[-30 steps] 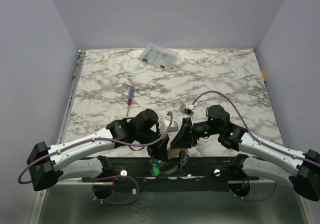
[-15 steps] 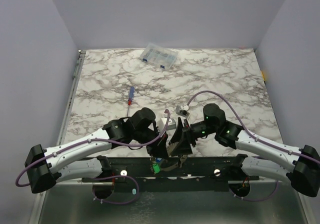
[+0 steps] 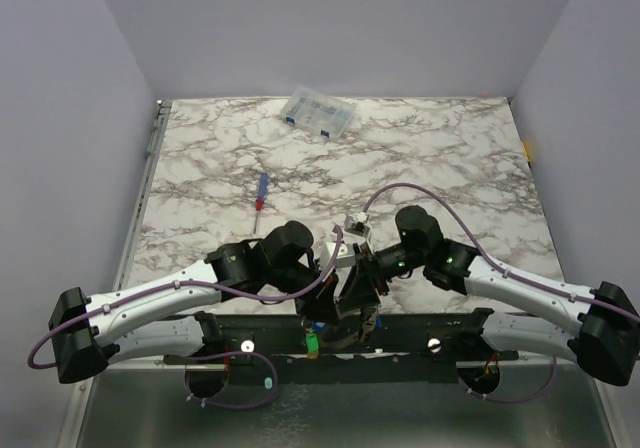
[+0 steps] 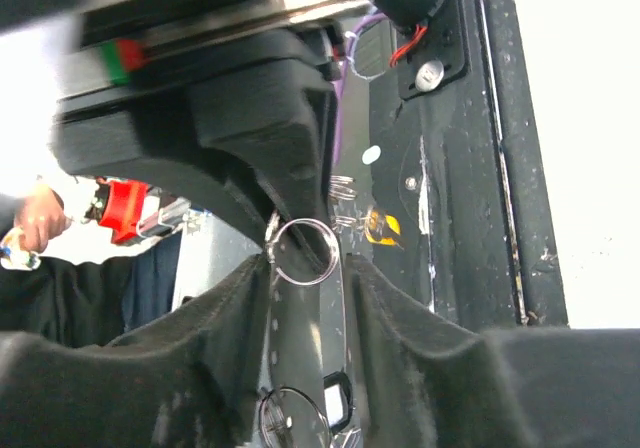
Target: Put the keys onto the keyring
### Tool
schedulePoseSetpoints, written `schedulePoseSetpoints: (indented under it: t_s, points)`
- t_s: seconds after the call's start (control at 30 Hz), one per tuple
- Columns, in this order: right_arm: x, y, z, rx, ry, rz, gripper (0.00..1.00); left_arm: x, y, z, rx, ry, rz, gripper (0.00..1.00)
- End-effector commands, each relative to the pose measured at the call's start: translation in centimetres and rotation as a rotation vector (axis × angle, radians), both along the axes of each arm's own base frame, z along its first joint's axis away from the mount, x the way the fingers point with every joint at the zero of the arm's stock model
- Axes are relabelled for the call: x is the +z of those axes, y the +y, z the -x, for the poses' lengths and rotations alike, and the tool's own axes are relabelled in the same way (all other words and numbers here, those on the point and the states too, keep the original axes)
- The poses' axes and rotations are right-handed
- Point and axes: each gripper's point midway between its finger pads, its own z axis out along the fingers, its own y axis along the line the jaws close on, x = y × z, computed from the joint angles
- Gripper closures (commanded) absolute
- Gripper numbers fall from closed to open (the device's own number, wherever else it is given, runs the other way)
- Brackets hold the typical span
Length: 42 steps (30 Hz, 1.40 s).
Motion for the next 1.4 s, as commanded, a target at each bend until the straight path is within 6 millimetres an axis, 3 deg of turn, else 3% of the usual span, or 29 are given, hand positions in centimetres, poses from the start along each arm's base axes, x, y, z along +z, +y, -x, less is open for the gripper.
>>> schedulePoseSetpoints:
  t_s: [0.0,0.3,0.4,0.53,0.7,0.8,0.9,1.07,1.2,1.37]
  points:
    - [2.6,-0.5,1.2,0.041,-0.025,-0.101,0.61,2.2,-0.6,-0.2,0.006,-0.034,0.071,1.0]
    - [5.0,-1.3,2.3,0.065,-0.049,-0.195,0.7,2.0,-0.8,-0.5,0.012,-0.042,0.061,1.0]
    - [4.6,-1.3,2.3,0.066,-0.041,-0.185,0.79,2.1,-0.8,-0.6,0.014,-0.047,0.063,1.0]
    - [3.8,-1.2,2.0,0.046,-0.04,-0.168,0.81,2.0,-0.8,-0.8,0.023,-0.052,0.061,1.0]
    - [3.9,-1.1,1.2,0.003,-0.109,-0.186,0.99,1.7,-1.0,-2.0,0.082,-0.09,0.041,1.0]
    - [3.3,-1.1,0.0,-0.068,-0.189,-0.166,0.99,1.3,-1.1,-3.0,0.126,-0.117,0.02,0.99]
    - [2.6,-1.5,-1.4,-0.137,-0.286,-0.133,0.99,1.3,-1.3,-3.9,0.159,-0.146,0.004,0.86]
    - [4.9,-2.1,-1.6,-0.185,-0.404,-0.248,0.99,1.8,-1.3,-5.0,0.187,-0.209,-0.002,0.66]
    - [6.0,-2.3,-1.9,-0.203,-0.459,-0.269,0.99,3.7,-1.3,-5.2,0.179,-0.25,0.045,0.51]
    - [6.5,-2.4,-2.2,-0.2,-0.508,-0.257,0.99,6.3,-1.1,-5.1,0.159,-0.302,0.117,0.45]
